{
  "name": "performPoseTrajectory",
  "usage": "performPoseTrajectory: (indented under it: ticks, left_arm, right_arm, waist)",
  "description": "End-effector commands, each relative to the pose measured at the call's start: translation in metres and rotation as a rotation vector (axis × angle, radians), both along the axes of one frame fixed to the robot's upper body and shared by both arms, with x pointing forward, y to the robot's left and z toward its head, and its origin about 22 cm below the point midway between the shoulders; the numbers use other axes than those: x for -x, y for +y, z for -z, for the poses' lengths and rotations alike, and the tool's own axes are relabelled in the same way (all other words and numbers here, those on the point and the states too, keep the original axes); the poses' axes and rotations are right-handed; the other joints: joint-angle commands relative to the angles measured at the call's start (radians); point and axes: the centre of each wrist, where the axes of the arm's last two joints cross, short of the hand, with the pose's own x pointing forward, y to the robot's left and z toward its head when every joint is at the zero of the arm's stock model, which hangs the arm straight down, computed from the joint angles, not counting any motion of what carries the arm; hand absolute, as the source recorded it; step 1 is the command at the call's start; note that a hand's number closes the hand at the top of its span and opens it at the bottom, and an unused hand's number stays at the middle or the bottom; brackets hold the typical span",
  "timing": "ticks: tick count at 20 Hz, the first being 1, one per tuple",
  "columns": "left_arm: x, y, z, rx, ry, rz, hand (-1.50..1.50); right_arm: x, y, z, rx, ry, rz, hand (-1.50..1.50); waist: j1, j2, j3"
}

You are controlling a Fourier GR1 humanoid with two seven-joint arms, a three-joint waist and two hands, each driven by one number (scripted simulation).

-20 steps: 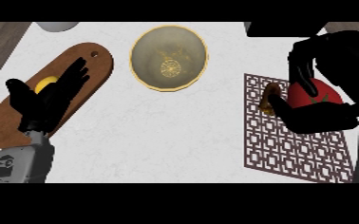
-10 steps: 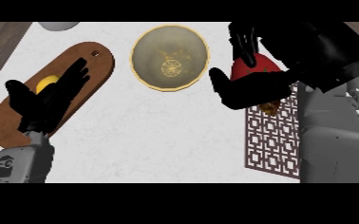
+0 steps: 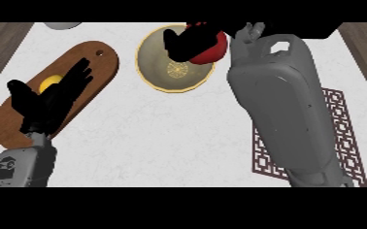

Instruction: Pick the tomato from the placemat and place it in the bowl

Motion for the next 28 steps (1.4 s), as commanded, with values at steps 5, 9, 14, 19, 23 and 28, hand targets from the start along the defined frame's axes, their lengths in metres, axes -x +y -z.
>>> performPoseTrajectory:
  ticks: [5,9,14,19,23,28]
  left_arm:
    - [0.005,0.005,-0.004,-0.01,0.0,0.03,0.0]
    - [-0.015,-0.015,-0.013,0.021,-0.001,0.031,0.0]
    - [-0.02,-0.022,-0.008,0.01,-0.023,0.038,0.0]
    - [-0.02,-0.029,-0.007,-0.005,-0.027,0.067,0.0]
    - [-0.027,-0.04,-0.025,-0.004,-0.061,0.104,0.0]
    - [-0.017,-0.045,-0.016,-0.004,-0.057,0.117,0.0]
  right_arm:
    - [-0.058,0.03,0.036,0.004,0.016,0.082,1.5]
    - [-0.083,0.021,0.061,-0.039,0.043,0.083,1.5]
    - [-0.1,0.025,0.08,-0.091,0.107,0.052,1.5]
    - [-0.11,0.019,0.107,-0.077,0.143,0.047,1.5]
    - [-0.115,0.005,0.125,-0.299,0.301,0.151,1.5]
    - [-0.116,-0.004,0.144,-0.466,0.301,0.146,-1.5]
  waist:
    - [0.018,0.003,0.0]
    - [0.012,0.008,0.0]
    - [0.039,0.018,0.0]
    - [0.067,0.033,-0.001]
    - [0.109,0.043,0.0]
    - [0.122,0.042,0.001]
